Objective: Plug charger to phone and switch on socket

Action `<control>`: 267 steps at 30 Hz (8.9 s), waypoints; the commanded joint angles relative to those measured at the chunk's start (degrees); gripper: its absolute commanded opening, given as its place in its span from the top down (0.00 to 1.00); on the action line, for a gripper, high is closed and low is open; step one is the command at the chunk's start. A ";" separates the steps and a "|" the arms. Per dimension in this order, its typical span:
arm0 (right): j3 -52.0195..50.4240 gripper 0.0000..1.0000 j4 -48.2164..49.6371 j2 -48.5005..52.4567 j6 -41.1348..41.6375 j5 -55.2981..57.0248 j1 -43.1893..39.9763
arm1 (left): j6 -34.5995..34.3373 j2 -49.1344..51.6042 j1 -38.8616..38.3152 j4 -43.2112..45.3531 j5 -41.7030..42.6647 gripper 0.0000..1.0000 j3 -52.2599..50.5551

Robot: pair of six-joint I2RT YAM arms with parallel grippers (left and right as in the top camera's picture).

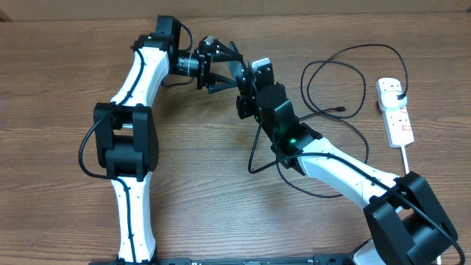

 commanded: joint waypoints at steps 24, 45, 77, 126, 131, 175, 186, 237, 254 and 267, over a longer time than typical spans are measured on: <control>1.99 0.96 0.44 -0.22 0.24 5.03 0.24 | -1.42 0.50 0.59 8.24 1.70 0.00 1.57; 0.57 0.96 -11.45 -10.05 58.75 -34.75 -24.65 | 0.42 0.04 5.07 22.97 1.55 0.00 1.60; -25.24 0.96 1.51 -23.50 67.38 -41.90 -30.47 | 23.32 -21.59 5.66 -13.92 -46.97 0.08 1.29; -27.78 0.96 25.92 -14.08 92.24 -28.74 -24.63 | -38.97 -46.47 2.86 65.99 -34.07 0.00 -65.02; -27.67 0.96 25.97 -13.53 92.87 -25.05 -20.52 | -52.70 -37.33 1.92 81.68 -26.27 0.00 -65.02; -20.41 0.96 21.05 -8.50 77.26 -32.24 -11.43 | -62.75 -33.46 -5.49 90.68 -28.72 0.37 -64.98; -20.15 0.96 20.98 -8.50 82.49 -29.42 -9.31 | -57.51 -33.46 -6.36 90.71 -29.77 0.46 -64.98; -5.70 0.31 -22.62 -8.74 50.49 -19.85 -24.65 | -50.53 -10.21 -0.02 77.85 -4.17 0.96 -32.72; 27.19 0.51 -63.49 16.83 55.30 -2.60 -31.19 | -48.70 -10.21 -0.42 77.81 -5.40 0.90 -32.72; 26.86 0.54 -61.16 22.18 55.52 -4.20 -32.04 | -48.06 -10.21 -0.42 77.81 -5.38 0.93 -32.72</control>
